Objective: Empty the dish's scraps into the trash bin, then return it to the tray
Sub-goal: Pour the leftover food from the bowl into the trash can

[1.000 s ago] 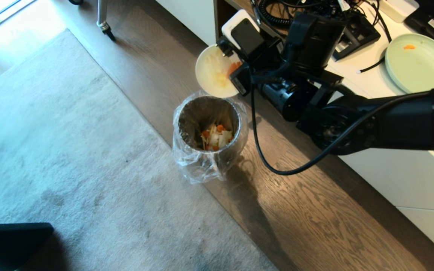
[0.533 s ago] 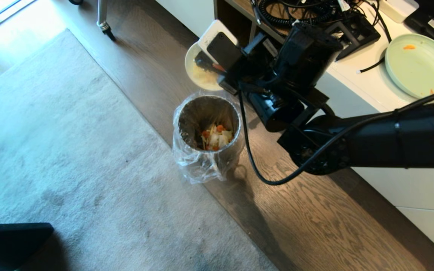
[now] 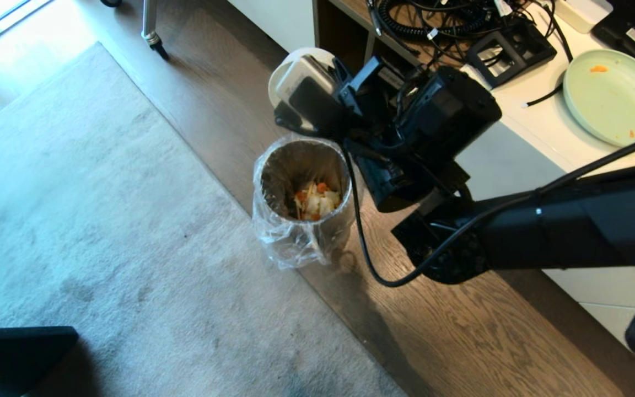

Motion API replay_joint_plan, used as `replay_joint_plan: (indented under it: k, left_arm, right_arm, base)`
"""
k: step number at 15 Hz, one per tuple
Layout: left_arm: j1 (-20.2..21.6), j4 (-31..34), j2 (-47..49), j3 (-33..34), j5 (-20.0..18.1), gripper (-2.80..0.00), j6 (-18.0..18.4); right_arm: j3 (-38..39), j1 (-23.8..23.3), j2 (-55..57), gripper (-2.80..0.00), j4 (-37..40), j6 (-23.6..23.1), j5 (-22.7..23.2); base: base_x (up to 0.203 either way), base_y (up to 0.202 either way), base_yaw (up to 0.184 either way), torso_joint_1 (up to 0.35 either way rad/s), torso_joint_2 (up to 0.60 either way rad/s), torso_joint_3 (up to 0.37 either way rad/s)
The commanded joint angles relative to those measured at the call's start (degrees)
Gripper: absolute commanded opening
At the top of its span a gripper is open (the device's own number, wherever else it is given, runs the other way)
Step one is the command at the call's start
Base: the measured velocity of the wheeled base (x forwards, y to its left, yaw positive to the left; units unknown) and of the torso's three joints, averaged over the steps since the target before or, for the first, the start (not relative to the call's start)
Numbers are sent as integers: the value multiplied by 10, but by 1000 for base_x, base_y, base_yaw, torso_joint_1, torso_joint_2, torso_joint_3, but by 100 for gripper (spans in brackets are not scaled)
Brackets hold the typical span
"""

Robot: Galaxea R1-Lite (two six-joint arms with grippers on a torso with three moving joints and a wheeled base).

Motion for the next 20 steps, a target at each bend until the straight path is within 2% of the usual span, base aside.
replay_joint_plan:
  k: [1,4,6,17,20]
  left_arm:
    - [0,0,0,0,0,-280,0]
    - [0,0,0,0,0,-280,0]
    - [0,0,0,0,0,-280,0]
    - [0,0,0,0,0,-280,0]
    - [0,0,0,0,0,-280,0]
  right_arm:
    - [28,19,10,-280,-77,-14,-1]
    - [61,31,11,-280,-169,-48,-1]
    - [76,35,5,-280,-190,-52,5]
    - [94,37,-42,-280,-190,-57,133]
    - [92,37,-48,-280,-191,-60,141]
  base:
    - [0,0,0,0,0,0]
    - [0,0,0,0,0,0]
    - [0,0,0,0,0,0]
    - [0,0,0,0,0,0]
    - [0,0,0,0,0,0]
